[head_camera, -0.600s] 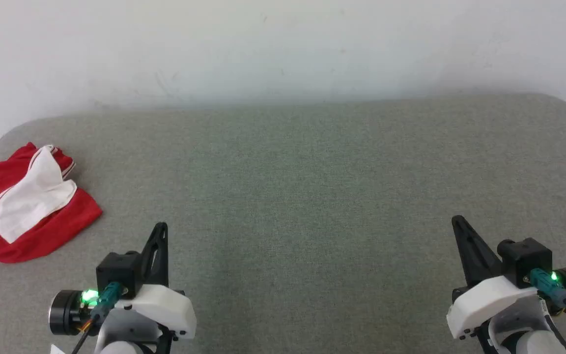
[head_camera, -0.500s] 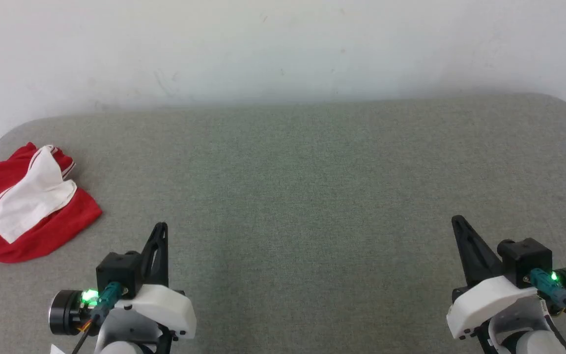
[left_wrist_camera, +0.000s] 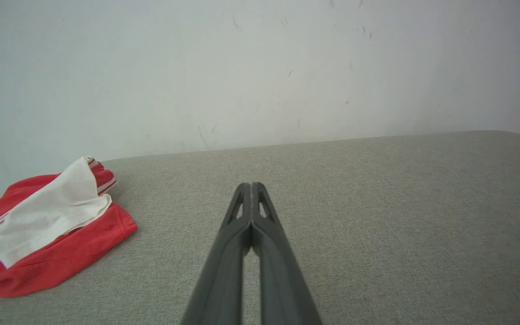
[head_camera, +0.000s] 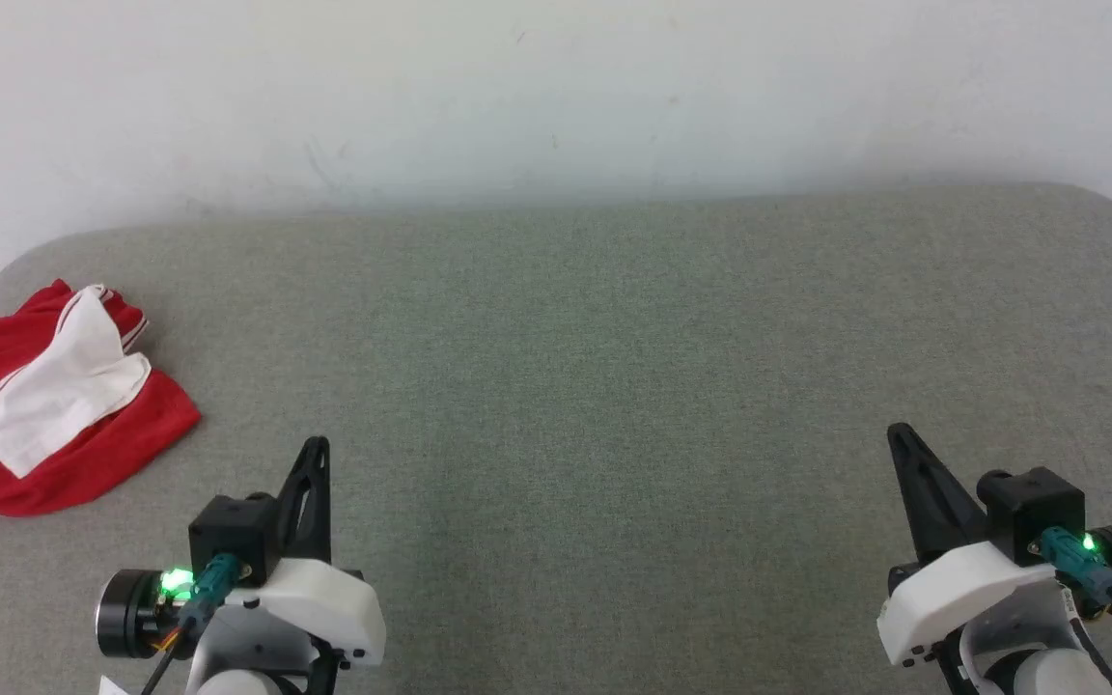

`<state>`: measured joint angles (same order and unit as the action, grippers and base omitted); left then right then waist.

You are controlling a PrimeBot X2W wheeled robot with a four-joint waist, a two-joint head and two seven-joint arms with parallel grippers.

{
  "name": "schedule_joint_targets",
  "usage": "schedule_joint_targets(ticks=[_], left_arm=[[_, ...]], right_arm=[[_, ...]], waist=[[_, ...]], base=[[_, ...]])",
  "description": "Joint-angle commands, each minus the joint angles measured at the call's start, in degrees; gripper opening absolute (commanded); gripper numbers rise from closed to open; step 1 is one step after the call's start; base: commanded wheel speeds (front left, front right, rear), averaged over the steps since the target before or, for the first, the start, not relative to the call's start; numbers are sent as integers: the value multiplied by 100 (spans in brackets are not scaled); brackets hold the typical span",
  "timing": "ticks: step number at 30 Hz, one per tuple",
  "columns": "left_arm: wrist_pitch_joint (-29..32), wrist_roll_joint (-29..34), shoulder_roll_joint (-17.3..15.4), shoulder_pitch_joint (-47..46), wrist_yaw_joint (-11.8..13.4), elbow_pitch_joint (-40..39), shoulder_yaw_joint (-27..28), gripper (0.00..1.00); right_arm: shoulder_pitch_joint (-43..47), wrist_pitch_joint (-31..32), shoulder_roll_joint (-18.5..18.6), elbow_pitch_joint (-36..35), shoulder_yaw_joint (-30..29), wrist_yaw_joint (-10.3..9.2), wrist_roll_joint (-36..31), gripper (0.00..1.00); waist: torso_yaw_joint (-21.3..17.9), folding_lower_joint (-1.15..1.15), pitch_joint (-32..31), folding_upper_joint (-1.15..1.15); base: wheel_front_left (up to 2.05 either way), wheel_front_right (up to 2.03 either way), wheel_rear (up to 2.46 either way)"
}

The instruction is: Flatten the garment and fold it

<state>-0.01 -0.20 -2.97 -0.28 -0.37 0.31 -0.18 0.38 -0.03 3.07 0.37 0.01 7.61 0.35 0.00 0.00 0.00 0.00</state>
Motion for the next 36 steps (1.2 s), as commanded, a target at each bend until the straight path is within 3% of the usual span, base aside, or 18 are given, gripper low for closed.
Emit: schedule_joint_targets(ticks=[1, 4, 5, 20, 36], left_arm=[[1, 20, 10, 28, 37, -31, 18, 0], [1, 20, 10, 28, 37, -31, 18, 0], [0, 0, -1, 0, -1, 2, -2, 100], [-138, -103, -1, -86, 102, 160, -136, 100], [-332, -241, -47, -134, 228, 262, -202, 100]], right_arm=[[-38, 3, -19, -37, -1, -12, -35, 0], [-38, 3, -19, -37, -1, -12, -35, 0], [1, 0, 1, 2, 0, 0, 2, 100], [-3, -128, 2, 68, -42, -1, 84, 100], [-38, -283, -1, 176, -24, -3, 141, 100]], waist=[[0, 0, 0, 0], [0, 0, 0, 0], [0, 0, 0, 0], [103, 0, -1, 0], [664, 0, 4, 0]], base=[[0, 0, 0], [0, 0, 0], [0, 0, 0], [0, 0, 0], [0, 0, 0]])
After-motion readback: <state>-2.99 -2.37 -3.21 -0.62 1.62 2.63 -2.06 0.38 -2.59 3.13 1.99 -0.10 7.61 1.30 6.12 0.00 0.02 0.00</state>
